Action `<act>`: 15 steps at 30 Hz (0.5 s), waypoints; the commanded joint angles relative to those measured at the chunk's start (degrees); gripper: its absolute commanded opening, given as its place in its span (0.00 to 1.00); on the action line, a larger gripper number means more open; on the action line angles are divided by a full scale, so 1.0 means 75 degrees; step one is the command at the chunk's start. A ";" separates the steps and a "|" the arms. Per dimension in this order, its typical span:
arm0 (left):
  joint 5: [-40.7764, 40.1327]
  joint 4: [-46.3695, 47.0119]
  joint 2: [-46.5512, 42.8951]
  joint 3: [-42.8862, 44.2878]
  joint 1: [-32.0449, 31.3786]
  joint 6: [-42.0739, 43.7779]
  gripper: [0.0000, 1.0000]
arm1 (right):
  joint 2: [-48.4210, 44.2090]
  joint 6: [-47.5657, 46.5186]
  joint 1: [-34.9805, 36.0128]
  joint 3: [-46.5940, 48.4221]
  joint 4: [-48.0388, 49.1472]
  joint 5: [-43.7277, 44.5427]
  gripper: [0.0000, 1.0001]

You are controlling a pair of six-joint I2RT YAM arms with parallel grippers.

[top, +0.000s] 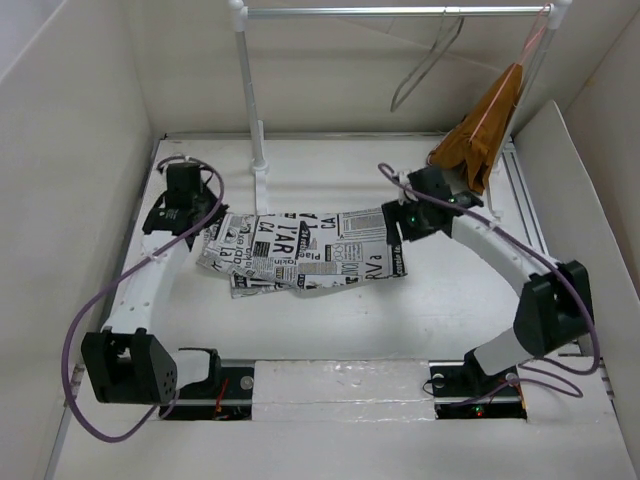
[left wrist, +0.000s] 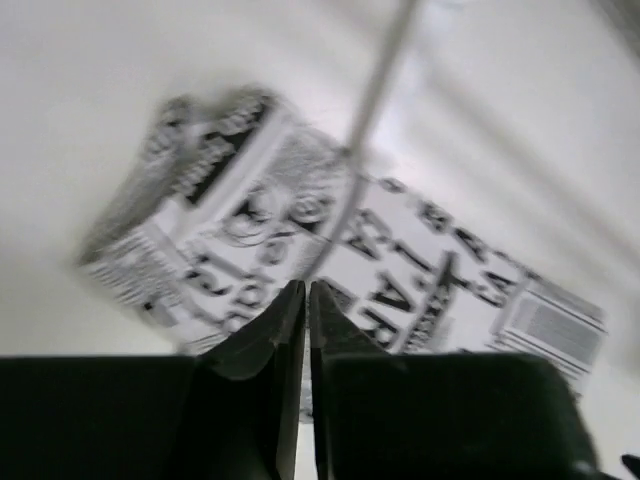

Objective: Place the trousers on the hanger
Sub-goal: Fold the trousers at the center of the board, then pick up the hanger from the clothesline.

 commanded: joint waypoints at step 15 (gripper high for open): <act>0.1171 0.1840 0.1628 0.2464 -0.3165 0.1137 0.04 | -0.0164 0.2674 -0.2466 0.6250 0.2548 -0.2557 0.71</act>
